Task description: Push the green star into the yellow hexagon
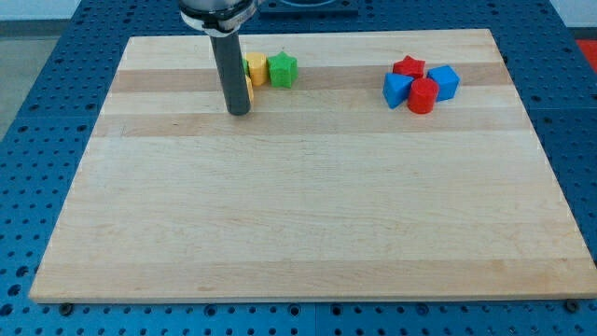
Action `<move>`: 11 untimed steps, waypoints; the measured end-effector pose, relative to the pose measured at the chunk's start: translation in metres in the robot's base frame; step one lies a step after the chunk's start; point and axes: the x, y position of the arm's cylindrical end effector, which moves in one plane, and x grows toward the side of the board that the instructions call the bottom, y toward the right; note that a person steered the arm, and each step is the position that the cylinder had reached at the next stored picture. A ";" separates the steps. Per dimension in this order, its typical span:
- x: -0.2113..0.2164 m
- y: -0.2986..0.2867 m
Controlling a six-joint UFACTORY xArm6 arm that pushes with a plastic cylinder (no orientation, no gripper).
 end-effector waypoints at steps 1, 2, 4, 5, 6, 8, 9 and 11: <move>-0.006 0.022; -0.011 0.050; -0.081 0.118; -0.095 0.118; -0.090 0.105; -0.061 0.063; -0.054 0.046; -0.056 0.059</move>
